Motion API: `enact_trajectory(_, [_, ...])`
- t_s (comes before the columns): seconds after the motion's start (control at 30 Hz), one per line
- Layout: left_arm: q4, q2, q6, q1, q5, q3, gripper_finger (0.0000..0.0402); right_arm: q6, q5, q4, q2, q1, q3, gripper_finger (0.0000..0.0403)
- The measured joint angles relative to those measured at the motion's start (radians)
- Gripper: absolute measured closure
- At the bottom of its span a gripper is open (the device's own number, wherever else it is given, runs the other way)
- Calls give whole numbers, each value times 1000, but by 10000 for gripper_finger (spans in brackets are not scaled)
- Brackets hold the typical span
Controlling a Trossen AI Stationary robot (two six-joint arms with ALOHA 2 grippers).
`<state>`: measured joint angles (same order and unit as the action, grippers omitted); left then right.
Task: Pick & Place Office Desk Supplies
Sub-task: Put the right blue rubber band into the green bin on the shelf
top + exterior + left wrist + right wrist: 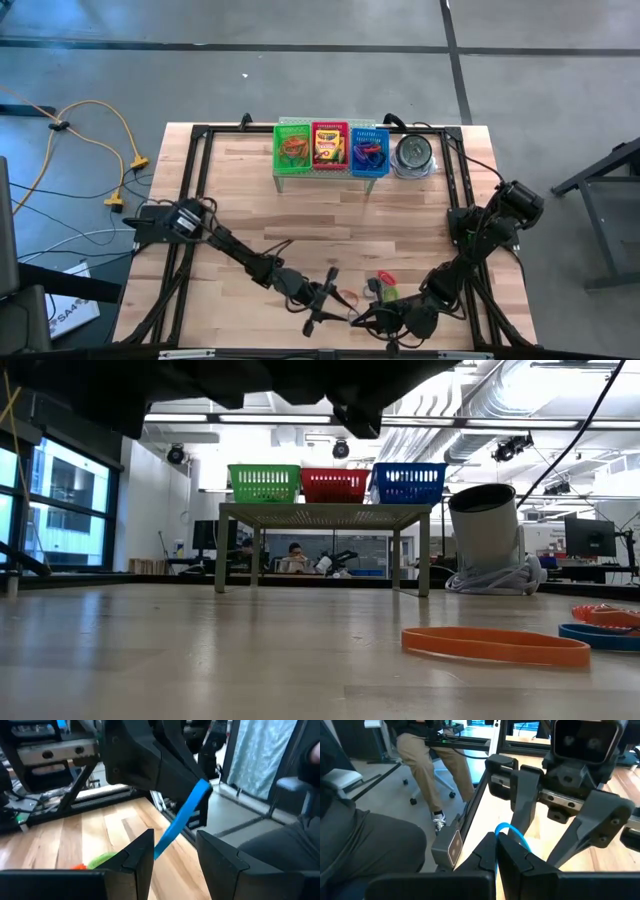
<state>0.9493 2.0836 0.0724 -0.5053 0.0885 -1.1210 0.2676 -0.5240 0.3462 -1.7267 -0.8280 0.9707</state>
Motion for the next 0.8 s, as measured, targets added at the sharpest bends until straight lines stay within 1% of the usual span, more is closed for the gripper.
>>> enact_trajectory(0.1, [39,6,16,3,7,0,261,0,0,0,0,0,0,401])
enact_trajectory(0.17, [51,6,37,3,33,0,261,0,0,0,0,0,0,401])
enact_trajectory(0.27, [52,6,43,4,73,0,261,0,0,0,0,0,0,401])
enact_trajectory(0.4, [48,6,25,4,99,0,263,-1,0,0,0,0,0,401])
enact_trajectory(0.47, [46,6,30,4,105,0,271,-1,0,0,0,0,0,401])
enact_trajectory(0.57, [46,6,26,-1,131,0,297,-1,0,0,0,0,0,401])
enact_trajectory(0.67, [46,6,-4,-3,172,0,332,-1,0,0,0,0,0,401])
enact_trajectory(0.8, [46,6,-8,-2,176,0,384,0,0,0,0,0,0,401])
